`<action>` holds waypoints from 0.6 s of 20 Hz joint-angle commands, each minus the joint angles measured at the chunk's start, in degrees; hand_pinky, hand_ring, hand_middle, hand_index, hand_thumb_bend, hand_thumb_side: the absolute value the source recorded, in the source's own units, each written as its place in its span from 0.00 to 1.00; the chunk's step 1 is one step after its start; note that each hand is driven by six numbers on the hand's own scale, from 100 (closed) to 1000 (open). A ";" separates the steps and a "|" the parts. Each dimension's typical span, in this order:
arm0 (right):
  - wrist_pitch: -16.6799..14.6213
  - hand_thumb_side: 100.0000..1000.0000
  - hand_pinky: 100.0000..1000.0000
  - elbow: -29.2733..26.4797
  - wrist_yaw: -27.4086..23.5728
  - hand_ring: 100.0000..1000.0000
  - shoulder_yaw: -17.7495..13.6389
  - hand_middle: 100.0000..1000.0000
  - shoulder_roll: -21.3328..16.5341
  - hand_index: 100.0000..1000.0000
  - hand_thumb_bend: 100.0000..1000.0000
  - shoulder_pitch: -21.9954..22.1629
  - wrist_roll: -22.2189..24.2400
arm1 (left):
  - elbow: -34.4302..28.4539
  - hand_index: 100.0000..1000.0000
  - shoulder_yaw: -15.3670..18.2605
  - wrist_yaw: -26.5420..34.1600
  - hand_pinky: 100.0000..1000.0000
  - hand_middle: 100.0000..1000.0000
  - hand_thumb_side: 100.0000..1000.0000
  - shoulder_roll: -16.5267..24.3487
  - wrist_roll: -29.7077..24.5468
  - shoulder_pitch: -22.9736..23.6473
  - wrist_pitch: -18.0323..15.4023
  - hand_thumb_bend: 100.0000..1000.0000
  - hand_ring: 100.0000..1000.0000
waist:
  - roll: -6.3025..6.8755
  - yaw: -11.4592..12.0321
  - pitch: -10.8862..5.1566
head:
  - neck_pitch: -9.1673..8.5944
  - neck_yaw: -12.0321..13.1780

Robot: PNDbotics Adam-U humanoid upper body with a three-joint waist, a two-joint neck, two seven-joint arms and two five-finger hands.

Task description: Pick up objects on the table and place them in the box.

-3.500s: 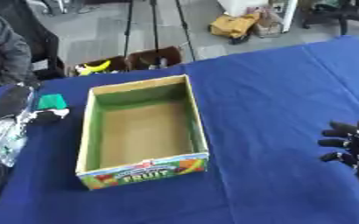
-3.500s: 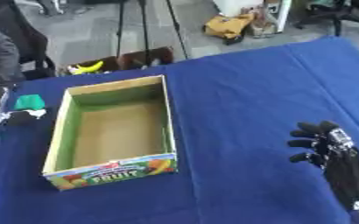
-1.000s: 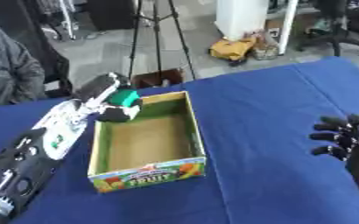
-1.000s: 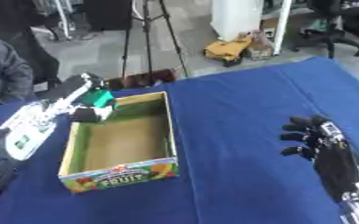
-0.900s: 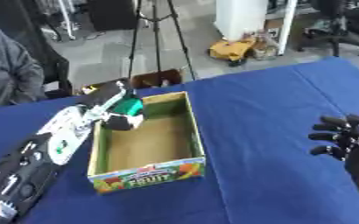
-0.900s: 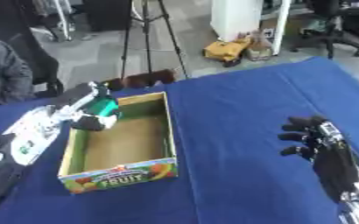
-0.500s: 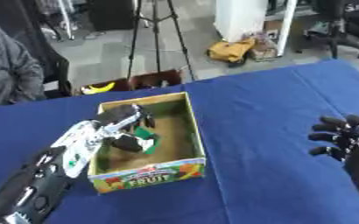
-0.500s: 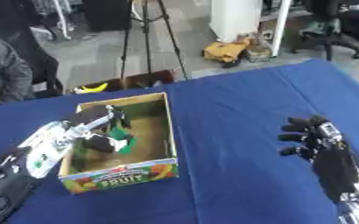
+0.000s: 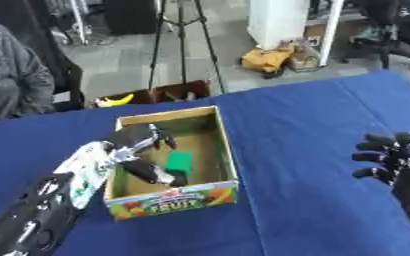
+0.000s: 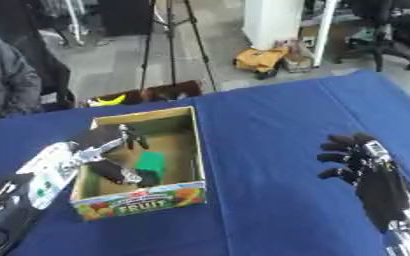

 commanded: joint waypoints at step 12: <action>-0.36 1.00 0.52 -0.54 -0.60 0.70 -1.24 0.67 -0.24 0.81 0.00 0.49 -0.74 | -25.46 0.70 15.78 47.69 0.48 0.58 0.87 -1.87 11.59 21.35 7.77 0.52 0.50 | -1.65 5.00 -1.95 | 1.24 -0.97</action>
